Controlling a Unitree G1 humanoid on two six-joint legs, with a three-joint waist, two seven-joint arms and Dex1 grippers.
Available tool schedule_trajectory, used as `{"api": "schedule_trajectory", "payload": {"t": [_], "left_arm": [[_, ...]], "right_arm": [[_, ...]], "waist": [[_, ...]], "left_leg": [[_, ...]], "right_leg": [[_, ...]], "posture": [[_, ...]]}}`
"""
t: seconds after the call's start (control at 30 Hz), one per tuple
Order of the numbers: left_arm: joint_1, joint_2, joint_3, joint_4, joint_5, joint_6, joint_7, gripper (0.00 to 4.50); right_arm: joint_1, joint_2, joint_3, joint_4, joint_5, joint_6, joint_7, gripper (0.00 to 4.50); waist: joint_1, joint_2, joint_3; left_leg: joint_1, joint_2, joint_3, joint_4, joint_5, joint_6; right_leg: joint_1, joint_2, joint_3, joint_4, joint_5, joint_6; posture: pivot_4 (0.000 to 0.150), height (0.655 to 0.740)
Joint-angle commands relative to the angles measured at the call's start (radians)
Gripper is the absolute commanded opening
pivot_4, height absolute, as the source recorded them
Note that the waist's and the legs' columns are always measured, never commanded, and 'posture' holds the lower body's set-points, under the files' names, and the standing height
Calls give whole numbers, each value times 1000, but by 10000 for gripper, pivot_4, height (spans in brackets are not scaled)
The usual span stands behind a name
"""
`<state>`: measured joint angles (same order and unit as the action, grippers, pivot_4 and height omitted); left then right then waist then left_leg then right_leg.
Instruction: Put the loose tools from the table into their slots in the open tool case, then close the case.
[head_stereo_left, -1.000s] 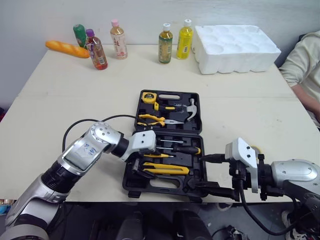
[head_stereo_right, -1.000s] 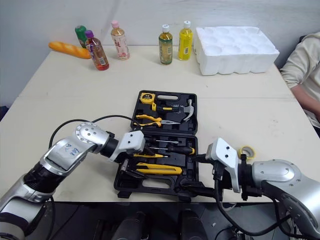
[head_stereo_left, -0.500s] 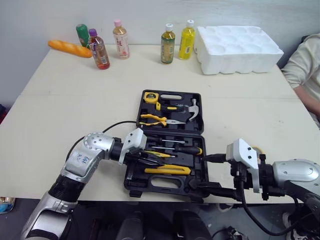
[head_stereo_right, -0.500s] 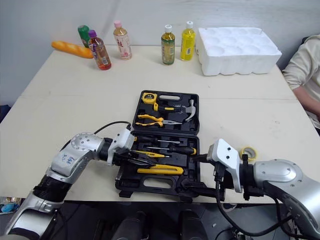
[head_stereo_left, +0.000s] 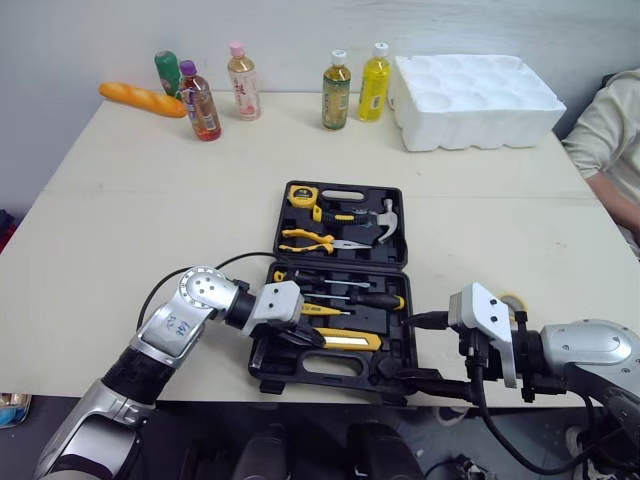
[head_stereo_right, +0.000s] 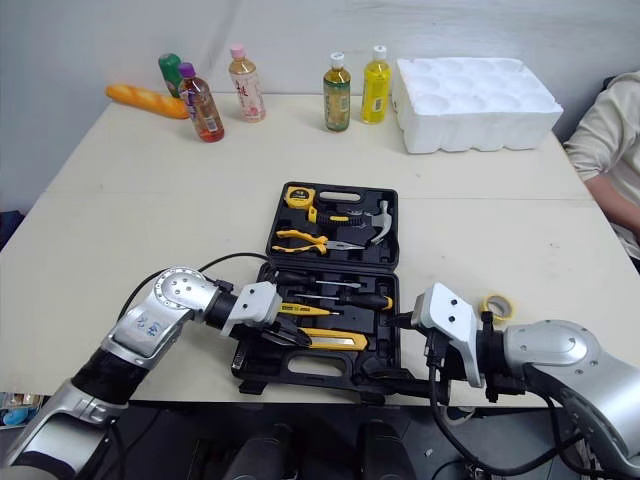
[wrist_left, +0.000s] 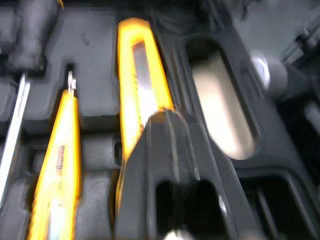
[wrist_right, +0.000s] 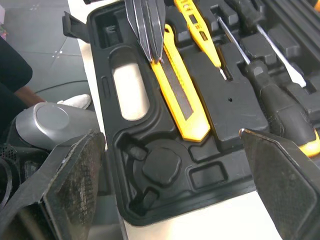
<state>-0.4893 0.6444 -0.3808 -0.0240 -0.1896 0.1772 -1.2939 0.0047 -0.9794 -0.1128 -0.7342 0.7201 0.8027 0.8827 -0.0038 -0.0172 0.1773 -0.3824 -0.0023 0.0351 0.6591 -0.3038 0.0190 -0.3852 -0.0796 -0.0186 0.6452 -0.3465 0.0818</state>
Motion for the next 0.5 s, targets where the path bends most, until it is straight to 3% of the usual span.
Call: {"api": "schedule_trajectory", "payload": {"t": [0.03, 0.1, 0.23, 0.33, 0.5], "left_arm": [[41, 31, -71, 77, 118, -17, 5, 195], [28, 16, -64, 109, 135, -27, 42, 195], [19, -10, 14, 96, 46, 36, 68, 195], [61, 12, 174, -13, -171, 178, 39, 9103], [171, 110, 503, -72, -356, 408, 163, 33960]], "right_arm": [[5, 1, 11, 2, -22, -26, 5, 45000], [4, 2, 14, 8, -29, -30, 4, 45000], [0, 15, -2, 28, -47, -52, -14, 45000], [36, 3, -112, 70, -50, -65, -8, 45000], [225, -34, -444, 193, -99, -97, 100, 45000]], "waist": [[-1, 1, -1], [-1, 3, -4], [2, 5, -8], [-1, 5, -7], [2, 3, -3]], "left_leg": [[3, 0, 0, -1, 0, 0], [14, 0, 0, -7, -1, 0], [15, 0, 0, -8, -1, 1], [14, 0, 0, -8, -1, 1], [10, 1, -1, -9, -1, -1]], "right_leg": [[3, 0, 0, -1, 0, 0], [13, 0, 0, -6, 0, -1], [14, -1, 0, -7, 0, 0], [13, -1, 0, -7, 0, 0], [10, 0, -1, -8, 0, 0]], "posture": [[1500, 7400], [1500, 7400], [1500, 7400], [1500, 7400], [1500, 7400]]}}
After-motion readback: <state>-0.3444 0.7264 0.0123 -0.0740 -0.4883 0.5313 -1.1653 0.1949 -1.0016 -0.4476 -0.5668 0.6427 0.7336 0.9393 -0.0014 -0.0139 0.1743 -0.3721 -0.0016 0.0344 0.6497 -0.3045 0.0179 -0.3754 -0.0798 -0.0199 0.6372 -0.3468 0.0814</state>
